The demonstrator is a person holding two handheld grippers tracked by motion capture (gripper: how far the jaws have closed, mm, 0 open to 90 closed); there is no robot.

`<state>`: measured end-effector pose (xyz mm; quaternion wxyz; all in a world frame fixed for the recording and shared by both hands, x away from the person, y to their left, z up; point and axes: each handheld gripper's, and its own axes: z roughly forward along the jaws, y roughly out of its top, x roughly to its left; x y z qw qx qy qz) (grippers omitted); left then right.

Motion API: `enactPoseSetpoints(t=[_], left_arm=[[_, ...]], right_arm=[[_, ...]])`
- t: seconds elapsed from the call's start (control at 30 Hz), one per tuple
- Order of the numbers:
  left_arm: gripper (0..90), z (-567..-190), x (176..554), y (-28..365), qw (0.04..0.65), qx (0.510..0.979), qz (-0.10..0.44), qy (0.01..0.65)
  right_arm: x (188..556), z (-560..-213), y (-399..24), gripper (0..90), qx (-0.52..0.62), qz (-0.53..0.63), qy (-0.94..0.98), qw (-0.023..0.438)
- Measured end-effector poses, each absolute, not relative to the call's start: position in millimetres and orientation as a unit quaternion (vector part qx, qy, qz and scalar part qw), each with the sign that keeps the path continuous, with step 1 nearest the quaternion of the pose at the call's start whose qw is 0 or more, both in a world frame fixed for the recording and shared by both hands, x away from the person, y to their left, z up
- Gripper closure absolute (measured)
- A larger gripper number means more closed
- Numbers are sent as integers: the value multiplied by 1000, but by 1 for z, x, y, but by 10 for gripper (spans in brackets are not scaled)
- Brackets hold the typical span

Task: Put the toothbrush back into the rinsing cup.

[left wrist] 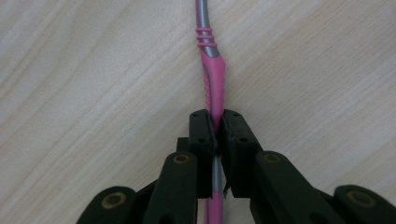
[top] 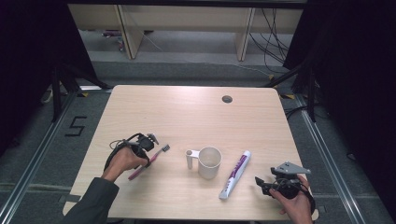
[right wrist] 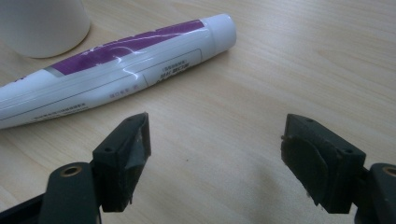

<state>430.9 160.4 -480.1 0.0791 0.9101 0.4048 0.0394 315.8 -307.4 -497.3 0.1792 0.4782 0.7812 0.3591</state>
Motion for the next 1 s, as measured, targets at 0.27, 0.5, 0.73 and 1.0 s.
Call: enactPoseSetpoints(t=[0.27,0.5,0.73,1.0], left_arm=[[831,-479,432,157,63,921,47,381],[832,-473,429,156,71,925,58,369],[832,-459,421,161,112,924,74,359],[832,-444,410,169,185,914,98,347]], right_arm=[[315,-497,-307,250,480,357,782,176],[316,-497,-308,250,478,359,782,179],[317,-497,-310,250,466,357,786,196],[318,-497,-312,250,458,359,788,202]])
